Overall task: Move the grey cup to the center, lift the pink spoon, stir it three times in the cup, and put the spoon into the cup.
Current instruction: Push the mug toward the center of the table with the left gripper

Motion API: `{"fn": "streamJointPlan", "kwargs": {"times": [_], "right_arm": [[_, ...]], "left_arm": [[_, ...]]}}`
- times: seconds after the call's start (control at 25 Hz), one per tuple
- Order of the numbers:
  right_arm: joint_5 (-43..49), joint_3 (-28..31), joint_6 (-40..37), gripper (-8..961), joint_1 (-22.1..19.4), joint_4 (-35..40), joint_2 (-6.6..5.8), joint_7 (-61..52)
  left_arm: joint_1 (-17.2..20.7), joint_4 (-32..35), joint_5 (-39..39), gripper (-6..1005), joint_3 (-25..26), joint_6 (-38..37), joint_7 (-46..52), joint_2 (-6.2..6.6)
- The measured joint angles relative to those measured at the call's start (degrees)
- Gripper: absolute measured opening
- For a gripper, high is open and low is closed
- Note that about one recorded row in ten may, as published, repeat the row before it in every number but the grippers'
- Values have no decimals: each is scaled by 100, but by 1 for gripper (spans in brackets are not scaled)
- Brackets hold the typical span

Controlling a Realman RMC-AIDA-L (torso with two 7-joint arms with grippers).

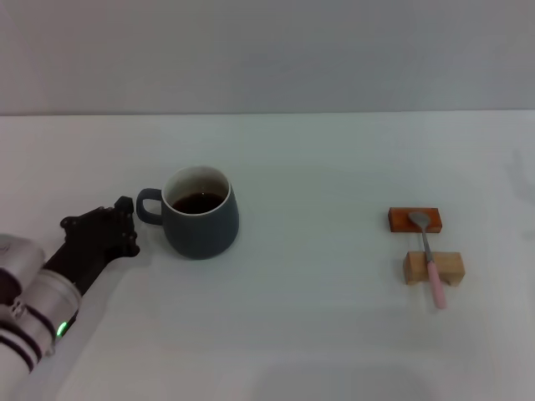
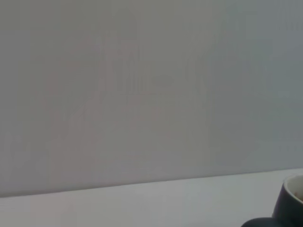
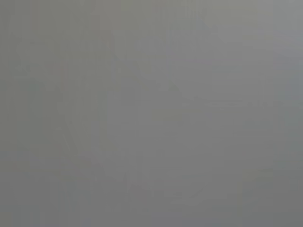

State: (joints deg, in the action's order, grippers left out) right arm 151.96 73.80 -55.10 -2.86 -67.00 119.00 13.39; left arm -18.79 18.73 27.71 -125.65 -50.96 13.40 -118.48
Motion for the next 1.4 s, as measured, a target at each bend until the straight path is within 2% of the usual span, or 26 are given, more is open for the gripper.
{"fn": "streamJointPlan", "kwargs": {"times": [0.04,0.28,0.56,1.4], "right_arm": [[0,-4,3,761,-64,-51,0,6],[0,-7,10,761,-195,-152,0,9],[0,42,76,762,-206,-232,0,12],[1,63,141,761,-133,-230,-9,14]], "left_arm": [[-142,-17,0,-2,45,169,-1,-4],[-457,-151,-33,-2,95,315,-47,-18],[-591,-203,-39,-2,84,324,-35,-26],[-324,134,-46,-2,-353,235,242,-46]]}}
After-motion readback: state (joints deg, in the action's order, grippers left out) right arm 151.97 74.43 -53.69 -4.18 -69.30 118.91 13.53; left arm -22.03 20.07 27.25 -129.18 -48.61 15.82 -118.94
